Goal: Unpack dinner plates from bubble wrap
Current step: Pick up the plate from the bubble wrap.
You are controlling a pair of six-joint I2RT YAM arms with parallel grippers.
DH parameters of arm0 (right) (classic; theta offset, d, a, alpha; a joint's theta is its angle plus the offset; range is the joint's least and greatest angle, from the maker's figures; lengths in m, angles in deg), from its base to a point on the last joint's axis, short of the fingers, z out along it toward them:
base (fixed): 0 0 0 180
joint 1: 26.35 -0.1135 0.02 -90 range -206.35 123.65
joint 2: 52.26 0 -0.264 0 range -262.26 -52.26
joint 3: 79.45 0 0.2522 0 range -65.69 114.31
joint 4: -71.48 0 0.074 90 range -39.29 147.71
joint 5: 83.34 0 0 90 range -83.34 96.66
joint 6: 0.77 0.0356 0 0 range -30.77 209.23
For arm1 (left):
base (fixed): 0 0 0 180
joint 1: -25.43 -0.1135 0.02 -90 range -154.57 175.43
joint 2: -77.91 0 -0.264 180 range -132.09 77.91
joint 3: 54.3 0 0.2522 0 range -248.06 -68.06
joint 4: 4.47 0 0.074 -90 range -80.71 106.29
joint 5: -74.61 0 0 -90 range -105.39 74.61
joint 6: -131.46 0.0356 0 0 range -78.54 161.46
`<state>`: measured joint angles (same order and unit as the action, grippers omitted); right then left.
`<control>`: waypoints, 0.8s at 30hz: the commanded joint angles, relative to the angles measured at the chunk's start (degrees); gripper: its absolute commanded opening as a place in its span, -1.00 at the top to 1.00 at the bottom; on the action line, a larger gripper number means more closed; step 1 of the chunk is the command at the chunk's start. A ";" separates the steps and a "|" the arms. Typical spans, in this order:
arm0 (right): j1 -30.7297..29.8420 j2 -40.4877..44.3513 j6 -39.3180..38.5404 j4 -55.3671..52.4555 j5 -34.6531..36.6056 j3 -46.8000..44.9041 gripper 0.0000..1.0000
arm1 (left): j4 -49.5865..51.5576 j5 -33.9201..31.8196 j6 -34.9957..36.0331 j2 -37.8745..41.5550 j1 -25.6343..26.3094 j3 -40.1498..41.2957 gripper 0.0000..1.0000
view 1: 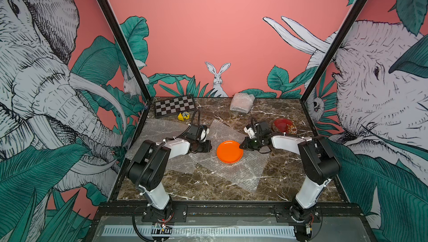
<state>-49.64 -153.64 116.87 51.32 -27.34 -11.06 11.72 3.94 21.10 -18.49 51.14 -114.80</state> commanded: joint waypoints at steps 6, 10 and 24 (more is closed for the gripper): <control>2.17 4.84 2.65 6.15 -4.05 -2.12 1.00 | 1.88 -1.75 0.45 1.08 0.16 2.00 0.75; 3.87 6.10 4.37 8.42 -5.25 -3.25 1.00 | 1.87 -1.67 0.42 0.96 0.12 2.18 0.75; 16.72 11.39 3.68 7.85 -6.08 -4.01 1.00 | 1.25 -0.51 0.06 0.70 0.13 2.09 0.75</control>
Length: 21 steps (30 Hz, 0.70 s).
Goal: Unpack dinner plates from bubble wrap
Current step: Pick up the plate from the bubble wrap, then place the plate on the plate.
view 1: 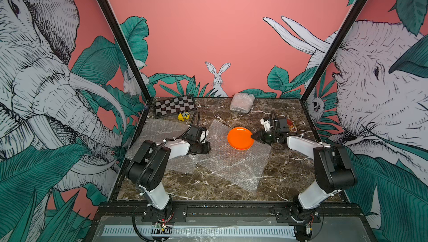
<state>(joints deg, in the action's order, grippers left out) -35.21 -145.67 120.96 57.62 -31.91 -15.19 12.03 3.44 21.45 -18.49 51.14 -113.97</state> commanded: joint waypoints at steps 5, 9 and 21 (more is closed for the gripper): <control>8.60 4.89 -0.48 -0.10 -0.46 0.56 1.00 | 0.84 0.27 -0.38 0.51 0.11 1.10 0.74; 13.77 5.71 0.13 -0.15 0.48 0.52 1.00 | 0.71 0.42 -0.56 0.51 0.13 1.15 0.74; 26.89 4.66 4.82 3.87 4.28 -0.58 1.00 | 1.50 0.44 -0.29 0.64 0.13 0.49 0.74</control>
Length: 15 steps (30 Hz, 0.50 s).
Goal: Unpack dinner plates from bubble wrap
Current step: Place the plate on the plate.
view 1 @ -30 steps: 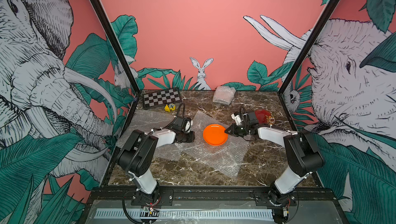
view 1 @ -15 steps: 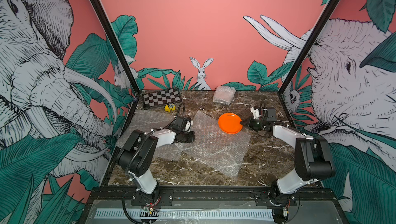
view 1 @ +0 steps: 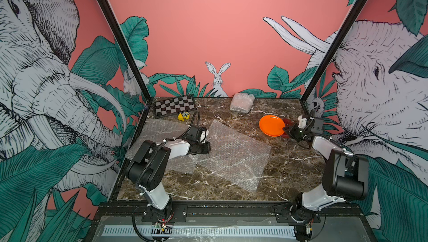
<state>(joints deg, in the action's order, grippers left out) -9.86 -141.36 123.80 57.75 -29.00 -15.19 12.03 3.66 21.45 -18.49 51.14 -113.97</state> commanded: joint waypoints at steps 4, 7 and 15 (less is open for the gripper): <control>4.00 -0.79 3.04 4.10 4.32 -0.49 1.00 | 1.56 0.20 -0.32 0.66 0.17 0.47 0.74; 5.25 -1.41 3.49 4.77 6.05 -0.58 1.00 | 1.56 0.10 -0.38 0.70 0.15 0.48 0.74; 6.49 -4.35 3.67 4.66 10.88 0.53 1.00 | 1.63 0.20 -0.29 0.42 0.12 0.21 0.74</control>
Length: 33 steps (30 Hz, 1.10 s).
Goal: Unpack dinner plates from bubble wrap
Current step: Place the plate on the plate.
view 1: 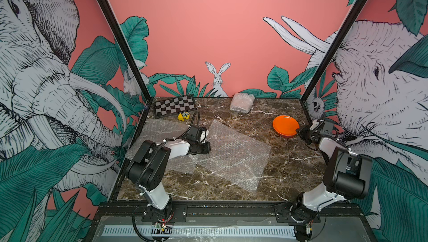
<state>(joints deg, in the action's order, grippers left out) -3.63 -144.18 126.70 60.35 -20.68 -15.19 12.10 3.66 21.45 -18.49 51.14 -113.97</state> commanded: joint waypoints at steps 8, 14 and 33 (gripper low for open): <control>0.37 -4.70 0.67 2.48 4.40 2.58 1.00 | 1.59 0.29 -0.27 0.40 0.17 0.10 0.75; 0.31 -6.82 1.11 3.91 5.23 3.75 1.00 | 1.56 0.39 -0.30 0.36 0.13 0.00 0.74; 0.31 -12.32 -0.28 1.88 1.93 8.11 1.00 | 1.50 0.39 -0.20 -0.10 0.17 -0.17 0.74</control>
<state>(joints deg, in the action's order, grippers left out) -3.52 -156.44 127.18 61.48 -17.75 -8.37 12.16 3.90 21.45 -18.49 51.17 -113.97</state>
